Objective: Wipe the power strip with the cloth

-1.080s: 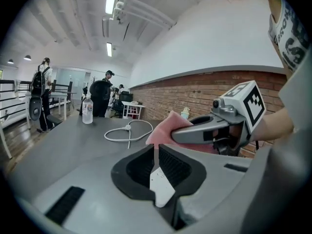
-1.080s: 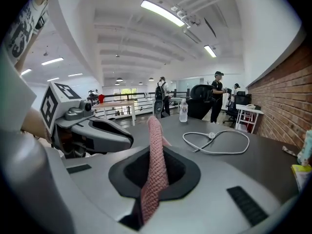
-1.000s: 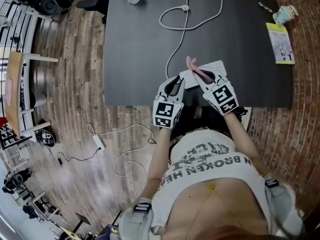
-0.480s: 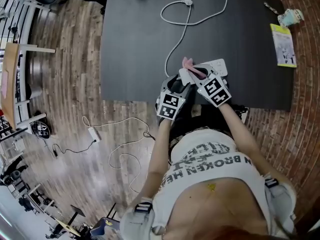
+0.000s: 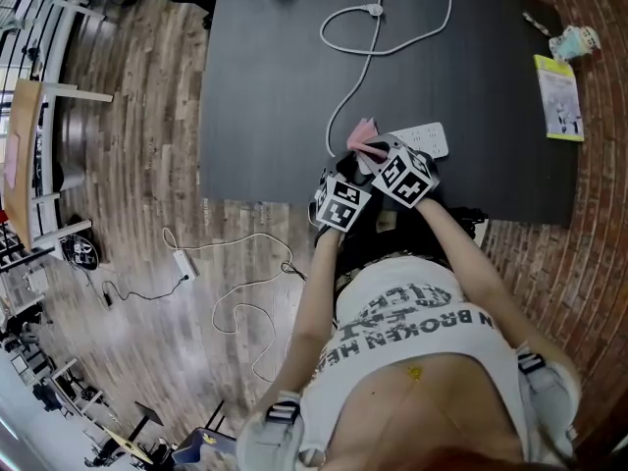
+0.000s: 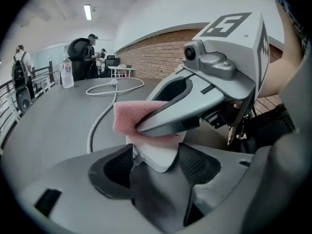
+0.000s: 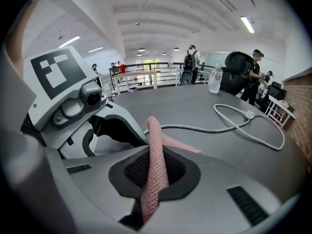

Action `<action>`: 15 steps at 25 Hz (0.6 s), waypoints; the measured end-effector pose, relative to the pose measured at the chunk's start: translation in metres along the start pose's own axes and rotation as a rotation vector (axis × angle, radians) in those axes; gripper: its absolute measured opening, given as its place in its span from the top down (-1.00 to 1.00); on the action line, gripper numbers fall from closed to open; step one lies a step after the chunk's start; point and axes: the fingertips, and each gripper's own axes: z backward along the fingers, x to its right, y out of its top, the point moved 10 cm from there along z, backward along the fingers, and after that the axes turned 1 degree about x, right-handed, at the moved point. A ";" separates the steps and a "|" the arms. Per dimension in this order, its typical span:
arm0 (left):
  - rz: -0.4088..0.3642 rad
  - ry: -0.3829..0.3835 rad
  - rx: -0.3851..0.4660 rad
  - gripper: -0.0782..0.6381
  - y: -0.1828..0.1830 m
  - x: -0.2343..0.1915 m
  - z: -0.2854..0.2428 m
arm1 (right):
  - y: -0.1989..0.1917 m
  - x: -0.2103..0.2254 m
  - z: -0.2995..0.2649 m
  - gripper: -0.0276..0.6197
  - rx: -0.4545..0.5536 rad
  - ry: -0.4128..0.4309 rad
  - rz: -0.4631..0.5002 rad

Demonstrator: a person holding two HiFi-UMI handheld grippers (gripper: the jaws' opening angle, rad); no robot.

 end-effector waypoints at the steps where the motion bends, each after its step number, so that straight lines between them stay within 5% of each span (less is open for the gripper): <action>1: 0.004 -0.001 -0.002 0.01 -0.003 -0.001 -0.002 | -0.001 0.000 -0.002 0.86 -0.009 0.006 0.004; 15: 0.002 -0.048 -0.034 0.00 0.001 -0.006 0.000 | -0.011 -0.001 -0.005 0.86 -0.023 0.003 0.058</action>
